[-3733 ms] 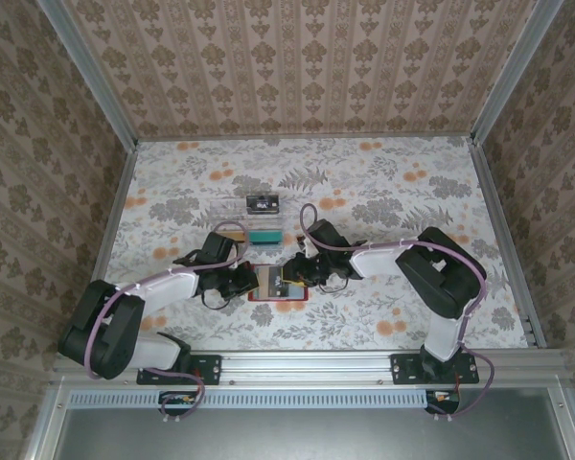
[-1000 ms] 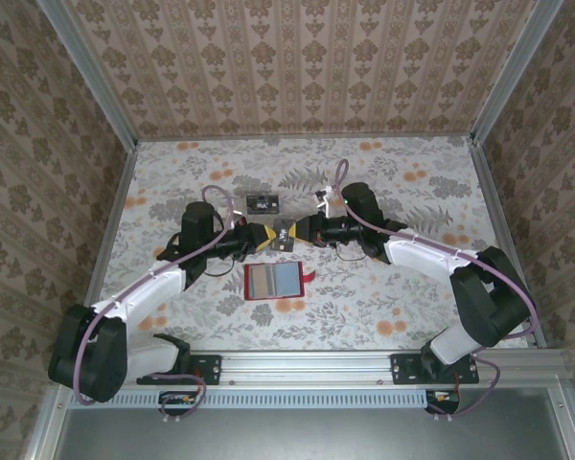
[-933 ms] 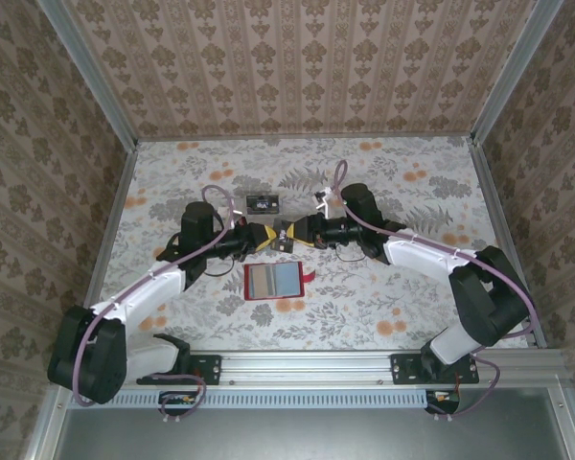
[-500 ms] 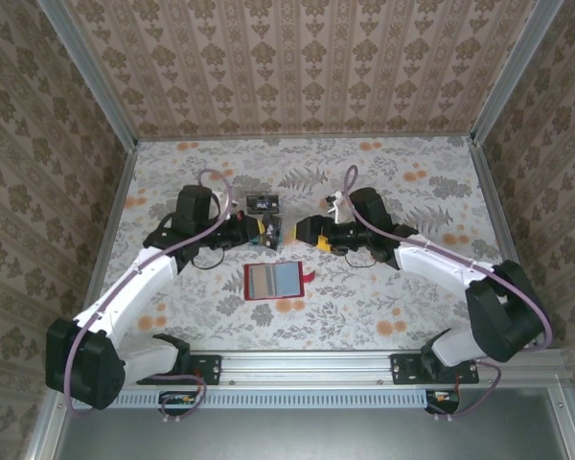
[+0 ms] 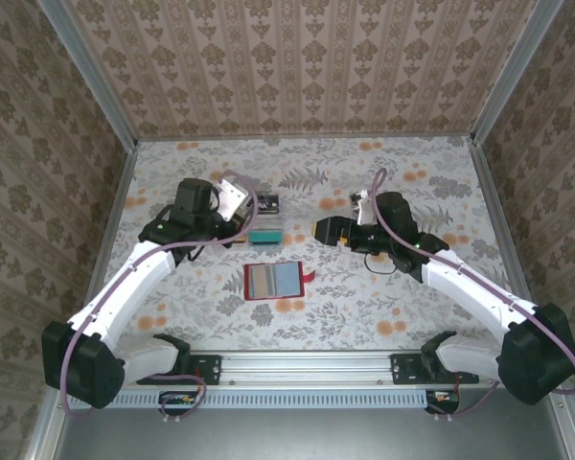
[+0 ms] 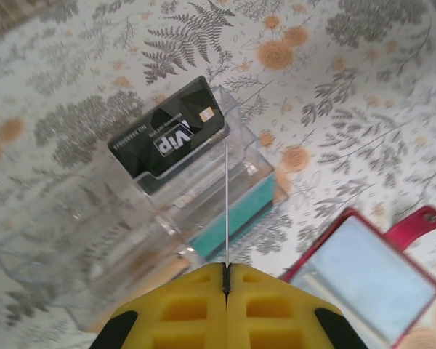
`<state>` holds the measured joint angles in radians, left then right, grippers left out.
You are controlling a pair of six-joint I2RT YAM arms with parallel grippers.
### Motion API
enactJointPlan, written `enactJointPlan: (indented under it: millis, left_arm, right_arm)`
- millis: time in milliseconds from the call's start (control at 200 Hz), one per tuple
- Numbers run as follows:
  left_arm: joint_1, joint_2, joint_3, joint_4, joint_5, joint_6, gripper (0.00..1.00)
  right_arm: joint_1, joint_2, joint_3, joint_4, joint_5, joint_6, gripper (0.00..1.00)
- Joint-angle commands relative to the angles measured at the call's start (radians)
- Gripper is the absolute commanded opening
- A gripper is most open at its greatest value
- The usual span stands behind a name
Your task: Take the credit cards out of the card holder
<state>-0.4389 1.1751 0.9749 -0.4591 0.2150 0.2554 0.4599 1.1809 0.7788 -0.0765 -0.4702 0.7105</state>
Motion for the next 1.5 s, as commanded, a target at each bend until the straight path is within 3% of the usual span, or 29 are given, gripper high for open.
enactJointPlan:
  millis: [0,160,525,1495]
  left_arm:
    - [-0.004,0.043,0.06,0.05,-0.044,0.324,0.0]
    - [-0.005,0.141,0.108,0.022,-0.043,0.58,0.0]
    - [-0.011,0.277,0.193,0.064,-0.052,0.87,0.0]
    - [-0.011,0.496,0.328,-0.051,0.039,0.878,0.0]
  right_arm:
    - [-0.015,-0.043,-0.019,-0.036,0.025,-0.021,1.0]
    - [-0.032,-0.071,-0.021,-0.068,0.03,-0.032,1.0]
    - [-0.06,-0.095,-0.024,-0.095,0.044,-0.039,1.0]
    - [-0.079,-0.021,-0.021,-0.053,0.028,-0.017,1.0]
